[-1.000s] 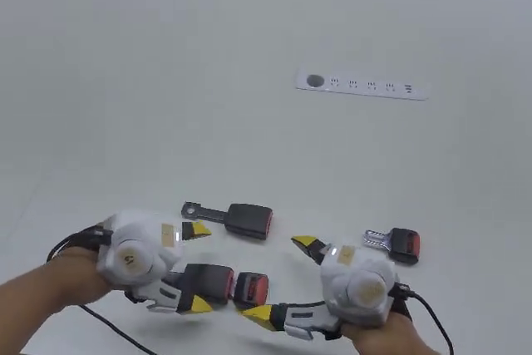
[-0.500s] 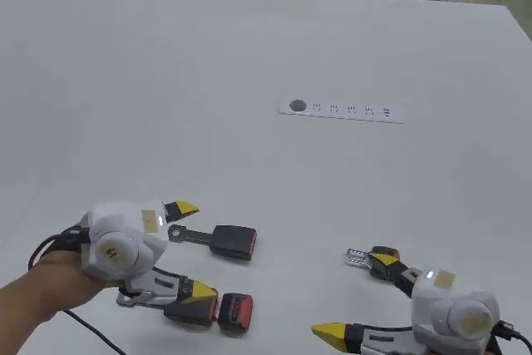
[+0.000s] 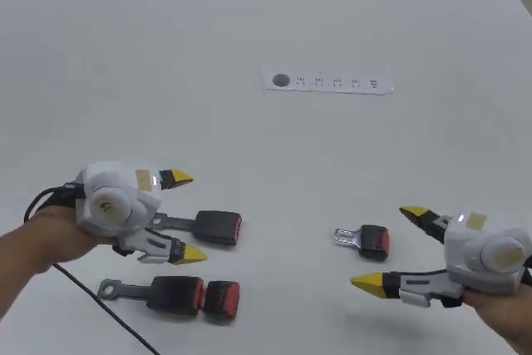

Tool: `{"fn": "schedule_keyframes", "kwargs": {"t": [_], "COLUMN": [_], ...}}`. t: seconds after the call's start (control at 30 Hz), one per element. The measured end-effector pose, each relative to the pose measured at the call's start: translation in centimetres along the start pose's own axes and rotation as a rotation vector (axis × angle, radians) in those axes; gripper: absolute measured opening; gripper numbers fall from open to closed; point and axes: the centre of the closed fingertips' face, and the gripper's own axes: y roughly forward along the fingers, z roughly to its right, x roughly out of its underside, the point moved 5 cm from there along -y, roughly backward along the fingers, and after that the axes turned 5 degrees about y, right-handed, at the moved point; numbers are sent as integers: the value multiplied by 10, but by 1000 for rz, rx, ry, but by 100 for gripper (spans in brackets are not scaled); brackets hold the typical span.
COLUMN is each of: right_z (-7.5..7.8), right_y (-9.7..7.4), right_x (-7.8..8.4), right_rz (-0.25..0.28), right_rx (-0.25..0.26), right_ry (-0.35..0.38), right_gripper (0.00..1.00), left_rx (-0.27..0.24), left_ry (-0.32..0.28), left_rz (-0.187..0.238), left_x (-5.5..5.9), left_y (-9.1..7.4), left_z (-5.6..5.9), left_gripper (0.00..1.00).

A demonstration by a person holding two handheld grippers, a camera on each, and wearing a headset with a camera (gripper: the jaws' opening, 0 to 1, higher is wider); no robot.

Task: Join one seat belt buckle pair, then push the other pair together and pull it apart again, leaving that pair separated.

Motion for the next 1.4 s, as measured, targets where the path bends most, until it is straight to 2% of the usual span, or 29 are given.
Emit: {"fn": "schedule_keyframes", "kwargs": {"t": [0.1, 0.13, 0.23, 0.33, 0.4, 0.5, 0.57, 0.6, 0.63, 0.67, 0.7, 0.73, 0.8, 0.83, 0.87, 0.97, 1.07, 1.13, 1.2, 1.33, 1.4], "right_z": [5, 6, 12, 14, 16, 20, 22, 23, 24, 24, 23, 22, 22, 22, 21, 20, 19, 20, 20, 27, 28], "right_y": [4, 7, 14, 21, 24, 29, 30, 31, 31, 31, 31, 31, 31, 32, 31, 30, 30, 30, 30, 29, 29], "right_x": [3, 6, 10, 14, 15, 20, 19, 20, 20, 21, 23, 24, 23, 23, 22, 24, 23, 23, 21, 19, 19], "right_rz": [-22, -45, -66, -101, -104, -138, -144, -146, -169, -184, -197, -202, -194, -193, -194, -203, -210, -231, -234, -230, -225], "right_rx": [-23, -41, -62, -113, -125, -146, -159, -168, -174, -176, -194, -203, -211, -212, -212, -214, -216, -214, -217, -210, -209], "right_ry": [7, 3, -9, -17, -28, -56, -52, -54, -98, -122, -100, -80, -121, -118, -111, -160, -153, -196, -195, -193, -203], "right_gripper": [89, 88, 87, 78, 78, 77, 76, 75, 73, 71, 68, 67, 66, 64, 61, 56, 55, 53, 50, 41, 38], "left_rx": [21, 32, 75, 95, 101, 135, 152, 159, 166, 182, 208, 197, 203, 209, 206, 205, 224, 227, 232, 246, 247], "left_ry": [-3, -1, 19, 4, 5, 1, -32, -35, -37, -24, 30, 43, -3, 4, 35, 31, 54, 57, 65, 78, 80], "left_rz": [-20, -22, -48, -53, -55, -59, -60, -47, -47, -64, -90, -84, -56, -52, -66, -63, -73, -77, -76, -83, -88], "left_x": [7, 8, 12, 16, 19, 25, 29, 28, 29, 32, 35, 35, 32, 31, 32, 31, 30, 29, 29, 28, 28], "left_y": [10, 13, 24, 32, 36, 44, 47, 48, 49, 51, 51, 53, 54, 54, 54, 54, 55, 54, 54, 52, 52], "left_z": [-3, -3, 1, -1, -3, -3, -4, -4, -4, -2, 0, 0, 1, 1, 2, 0, 0, 0, 2, 4, 3], "left_gripper": [73, 73, 72, 68, 68, 65, 62, 62, 61, 61, 60, 58, 58, 59, 58, 56, 56, 55, 53, 43, 41]}}
